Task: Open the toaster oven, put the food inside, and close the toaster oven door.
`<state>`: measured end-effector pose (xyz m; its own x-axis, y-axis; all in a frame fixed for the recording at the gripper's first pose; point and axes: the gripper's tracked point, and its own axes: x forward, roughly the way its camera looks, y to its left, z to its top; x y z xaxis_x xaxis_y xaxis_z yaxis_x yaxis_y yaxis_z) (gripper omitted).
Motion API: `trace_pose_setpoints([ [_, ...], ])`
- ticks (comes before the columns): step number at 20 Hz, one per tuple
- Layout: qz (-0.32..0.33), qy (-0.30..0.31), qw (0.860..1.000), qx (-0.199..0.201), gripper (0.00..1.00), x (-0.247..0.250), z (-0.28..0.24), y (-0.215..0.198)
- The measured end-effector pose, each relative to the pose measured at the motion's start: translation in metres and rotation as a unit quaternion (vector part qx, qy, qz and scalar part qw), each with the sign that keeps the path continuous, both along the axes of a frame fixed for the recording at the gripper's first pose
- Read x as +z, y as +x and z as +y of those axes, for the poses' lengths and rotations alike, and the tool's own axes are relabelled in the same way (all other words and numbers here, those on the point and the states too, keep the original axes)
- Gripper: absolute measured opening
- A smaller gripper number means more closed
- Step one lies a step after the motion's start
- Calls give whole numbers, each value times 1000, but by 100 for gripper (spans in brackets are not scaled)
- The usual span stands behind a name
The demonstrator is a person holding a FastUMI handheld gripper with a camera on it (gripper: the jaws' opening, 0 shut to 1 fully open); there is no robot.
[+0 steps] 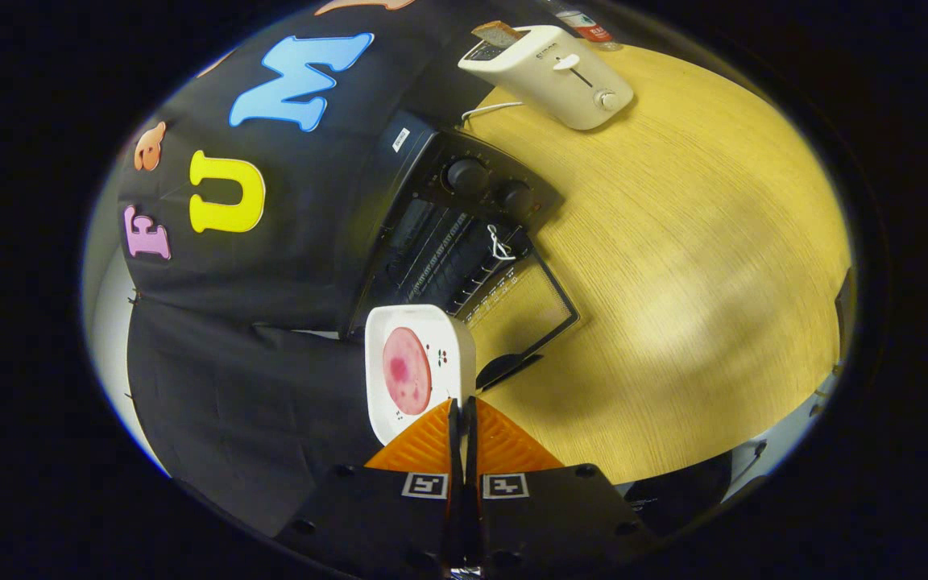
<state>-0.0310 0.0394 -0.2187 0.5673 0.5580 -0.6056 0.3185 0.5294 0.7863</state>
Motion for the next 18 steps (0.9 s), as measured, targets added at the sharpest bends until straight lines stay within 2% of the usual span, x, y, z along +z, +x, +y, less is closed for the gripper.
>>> trace_pose_setpoints([
  [6, 14, 4, 999, -43, 2, -29, 12, 39],
  [12, 14, 47, 993, -104, 2, -45, 33, 84],
  [18, 23, 58, 989, -136, 2, -63, 63, 114],
])
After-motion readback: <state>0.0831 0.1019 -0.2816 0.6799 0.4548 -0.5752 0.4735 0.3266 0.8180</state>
